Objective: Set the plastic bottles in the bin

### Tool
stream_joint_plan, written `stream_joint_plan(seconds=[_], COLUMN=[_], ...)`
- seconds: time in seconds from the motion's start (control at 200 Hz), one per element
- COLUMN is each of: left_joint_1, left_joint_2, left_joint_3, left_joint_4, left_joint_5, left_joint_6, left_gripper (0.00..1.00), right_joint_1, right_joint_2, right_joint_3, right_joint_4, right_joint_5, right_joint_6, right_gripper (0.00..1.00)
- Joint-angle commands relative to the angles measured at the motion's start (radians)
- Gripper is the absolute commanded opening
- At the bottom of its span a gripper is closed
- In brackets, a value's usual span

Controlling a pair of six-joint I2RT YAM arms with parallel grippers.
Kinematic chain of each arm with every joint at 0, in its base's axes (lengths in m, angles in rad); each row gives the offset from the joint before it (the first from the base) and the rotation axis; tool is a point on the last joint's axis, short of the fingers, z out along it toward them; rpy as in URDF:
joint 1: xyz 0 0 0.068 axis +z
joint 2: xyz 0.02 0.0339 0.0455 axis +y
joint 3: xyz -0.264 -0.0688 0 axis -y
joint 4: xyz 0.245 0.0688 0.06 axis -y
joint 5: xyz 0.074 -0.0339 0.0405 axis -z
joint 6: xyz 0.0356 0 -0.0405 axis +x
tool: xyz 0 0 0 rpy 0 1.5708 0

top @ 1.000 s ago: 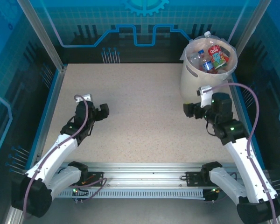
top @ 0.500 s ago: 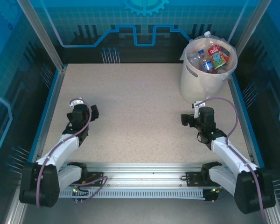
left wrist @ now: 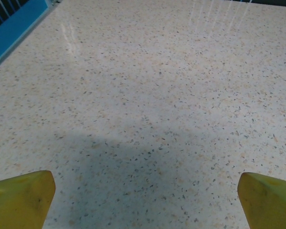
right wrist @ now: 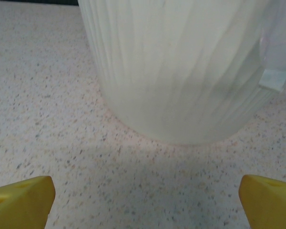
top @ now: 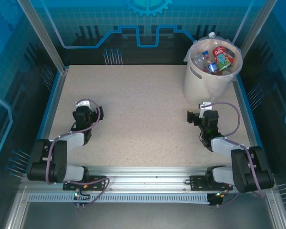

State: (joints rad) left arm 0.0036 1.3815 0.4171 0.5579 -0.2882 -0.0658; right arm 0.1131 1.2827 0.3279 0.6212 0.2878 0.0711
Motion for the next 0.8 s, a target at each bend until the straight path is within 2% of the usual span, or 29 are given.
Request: stream_joint_plan(seconds=[0.0, 0.055, 0.095, 0.155, 0.21, 0.25, 0.29, 0.355, 0.535, 0.695, 0.795], left_joint_1=[0.008, 0.008, 0.007, 0.008, 0.002, -0.001, -0.003, -0.007, -0.010, -0.010, -0.010], left_joint_2=[0.020, 0.028, 0.066, 0.158, 0.145, 0.158, 0.173, 0.164, 0.168, 0.169, 0.170], left_joint_3=[0.027, 0.022, -0.004, -0.031, -0.017, -0.026, -0.042, -0.034, -0.035, -0.035, -0.034], left_joint_4=[0.088, 0.118, 0.214, 0.369, 0.300, 0.337, 0.386, 0.355, 0.360, 0.362, 0.360], left_joint_5=[0.101, 0.127, 0.140, 0.154, 0.191, 0.196, 0.204, 0.201, 0.198, 0.196, 0.198], left_joint_6=[0.028, 0.017, 0.012, 0.027, 0.042, 0.048, 0.059, 0.059, 0.063, 0.063, 0.063], left_gripper=[0.99, 0.99, 0.99, 0.99, 0.99, 0.99, 0.99, 0.99, 0.99, 0.99, 0.99], right_joint_1=[-0.025, -0.035, -0.043, -0.042, -0.054, -0.059, -0.061, -0.062, -0.062, -0.041, -0.029], right_joint_2=[0.069, 0.150, 0.188, 0.174, 0.192, 0.237, 0.277, 0.231, 0.252, 0.255, 0.255], right_joint_3=[-0.007, -0.009, -0.014, -0.010, -0.027, -0.039, -0.055, -0.041, -0.038, 0.050, 0.061], right_joint_4=[0.228, 0.313, 0.376, 0.335, 0.386, 0.420, 0.542, 0.435, 0.466, 0.300, 0.278], right_joint_5=[-0.002, -0.001, -0.024, -0.039, -0.064, -0.065, -0.064, -0.075, -0.072, -0.093, -0.126], right_joint_6=[-0.019, -0.016, -0.018, -0.018, -0.015, -0.001, -0.015, -0.001, -0.009, -0.044, -0.072], right_gripper=[1.00, 1.00, 1.00, 1.00, 1.00, 1.00, 1.00, 1.00, 1.00, 1.00, 1.00])
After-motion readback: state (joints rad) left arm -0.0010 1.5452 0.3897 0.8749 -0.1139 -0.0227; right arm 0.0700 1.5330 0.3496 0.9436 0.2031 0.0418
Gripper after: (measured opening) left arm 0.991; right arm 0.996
